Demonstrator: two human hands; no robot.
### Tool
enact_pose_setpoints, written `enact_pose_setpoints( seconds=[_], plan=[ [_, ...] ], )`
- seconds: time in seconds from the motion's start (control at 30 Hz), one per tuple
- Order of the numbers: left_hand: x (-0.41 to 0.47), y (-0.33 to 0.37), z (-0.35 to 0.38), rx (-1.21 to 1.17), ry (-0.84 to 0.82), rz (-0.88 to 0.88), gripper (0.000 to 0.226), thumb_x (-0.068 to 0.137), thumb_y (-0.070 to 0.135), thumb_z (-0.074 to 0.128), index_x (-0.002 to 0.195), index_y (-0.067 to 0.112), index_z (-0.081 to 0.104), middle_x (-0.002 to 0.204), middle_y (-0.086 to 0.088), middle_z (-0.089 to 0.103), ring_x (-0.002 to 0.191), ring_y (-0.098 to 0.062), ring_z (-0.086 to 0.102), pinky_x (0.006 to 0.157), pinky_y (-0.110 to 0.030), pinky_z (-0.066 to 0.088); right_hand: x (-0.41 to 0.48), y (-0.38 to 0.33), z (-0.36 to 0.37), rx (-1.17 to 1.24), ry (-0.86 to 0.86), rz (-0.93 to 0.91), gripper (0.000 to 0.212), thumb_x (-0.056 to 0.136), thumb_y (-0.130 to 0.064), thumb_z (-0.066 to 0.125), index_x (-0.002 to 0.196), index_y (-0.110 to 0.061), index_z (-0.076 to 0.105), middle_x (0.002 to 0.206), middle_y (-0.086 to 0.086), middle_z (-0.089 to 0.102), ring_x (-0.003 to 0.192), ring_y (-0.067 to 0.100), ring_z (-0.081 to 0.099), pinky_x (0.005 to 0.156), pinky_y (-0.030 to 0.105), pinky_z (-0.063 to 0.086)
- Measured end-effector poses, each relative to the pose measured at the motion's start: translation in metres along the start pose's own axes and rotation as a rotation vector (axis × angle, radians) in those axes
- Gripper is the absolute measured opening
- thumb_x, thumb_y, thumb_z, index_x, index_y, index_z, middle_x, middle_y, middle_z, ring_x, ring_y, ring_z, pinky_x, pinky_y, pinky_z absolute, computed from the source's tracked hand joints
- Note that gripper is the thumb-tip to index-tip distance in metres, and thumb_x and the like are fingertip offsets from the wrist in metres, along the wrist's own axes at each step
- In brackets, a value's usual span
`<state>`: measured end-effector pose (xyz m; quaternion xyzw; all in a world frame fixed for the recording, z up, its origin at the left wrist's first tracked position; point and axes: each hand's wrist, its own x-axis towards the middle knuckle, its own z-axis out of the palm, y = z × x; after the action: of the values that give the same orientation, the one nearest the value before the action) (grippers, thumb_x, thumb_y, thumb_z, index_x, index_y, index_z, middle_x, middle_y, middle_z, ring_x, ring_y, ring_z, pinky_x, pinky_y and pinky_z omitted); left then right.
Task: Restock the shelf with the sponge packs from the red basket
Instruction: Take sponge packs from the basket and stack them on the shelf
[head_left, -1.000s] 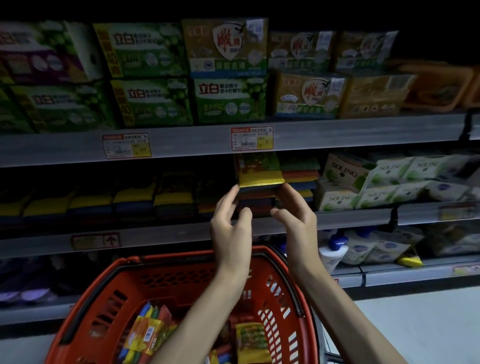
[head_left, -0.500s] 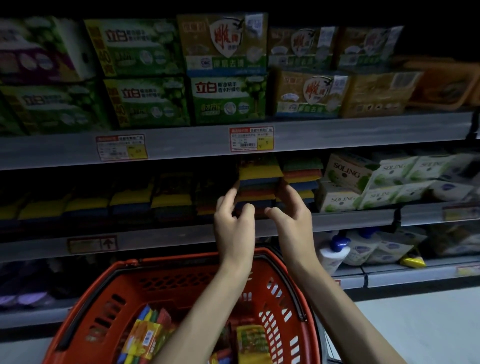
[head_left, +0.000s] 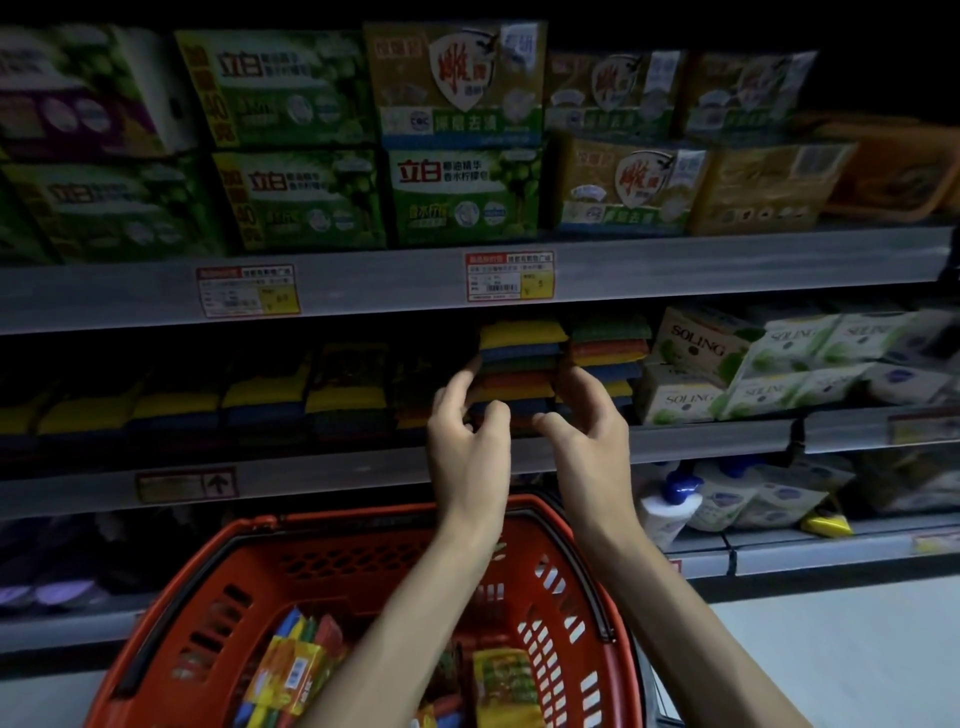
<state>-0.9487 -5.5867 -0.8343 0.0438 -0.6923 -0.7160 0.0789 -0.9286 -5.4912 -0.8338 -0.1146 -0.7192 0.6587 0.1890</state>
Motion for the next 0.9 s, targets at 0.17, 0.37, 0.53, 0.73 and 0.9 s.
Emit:
enact_pose_setpoints(
  seconds=[0.17,0.37,0.53,0.73,0.9],
  plan=[
    [0.001,-0.003,-0.005,0.012,0.007,0.031,0.041,0.093,0.018,0.061,0.129,0.040,0.059,0.133,0.003,0.064,0.122,-0.012,0.062,0.107,-0.043,0.052,-0.002,0.000,-0.003,0.007,0.019,-0.004,0.058,0.094,-0.001,0.061,0.148,-0.018,0.051,0.140,-0.006,0.060,0.131,0.006,0.054,0.098,0.012,0.044],
    [-0.002,-0.004,-0.020,0.034,-0.015,0.076,0.038,0.096,0.012,0.066,0.130,0.029,0.064,0.130,0.008,0.065,0.121,-0.007,0.062,0.105,-0.039,0.054,-0.009,0.000,-0.007,-0.002,0.024,-0.037,0.049,0.094,-0.006,0.066,0.139,-0.023,0.059,0.132,-0.010,0.064,0.124,0.001,0.058,0.106,0.025,0.048],
    [-0.013,-0.007,-0.045,0.134,-0.097,0.150,0.035,0.098,0.019,0.068,0.129,0.033,0.064,0.130,0.013,0.063,0.121,0.000,0.060,0.103,-0.032,0.054,-0.020,0.002,-0.013,-0.054,0.007,-0.079,0.043,0.091,-0.021,0.076,0.132,-0.029,0.063,0.126,-0.013,0.067,0.119,-0.001,0.060,0.101,0.025,0.050],
    [-0.027,-0.011,-0.089,0.394,-0.213,0.274,0.034,0.099,0.030,0.067,0.132,0.035,0.062,0.130,0.023,0.057,0.124,0.003,0.054,0.104,-0.023,0.048,-0.047,0.006,-0.019,-0.189,-0.104,-0.097,0.048,0.089,-0.034,0.078,0.134,-0.033,0.061,0.128,-0.017,0.066,0.123,-0.006,0.057,0.096,0.013,0.046],
    [-0.040,-0.009,-0.139,0.631,-0.375,0.321,0.034,0.099,0.038,0.064,0.133,0.034,0.060,0.131,0.025,0.053,0.124,0.012,0.047,0.099,0.001,0.033,-0.076,0.015,-0.015,-0.349,-0.224,-0.078,0.050,0.087,-0.039,0.079,0.134,-0.032,0.062,0.131,-0.016,0.064,0.122,-0.001,0.058,0.102,0.024,0.049]
  ],
)
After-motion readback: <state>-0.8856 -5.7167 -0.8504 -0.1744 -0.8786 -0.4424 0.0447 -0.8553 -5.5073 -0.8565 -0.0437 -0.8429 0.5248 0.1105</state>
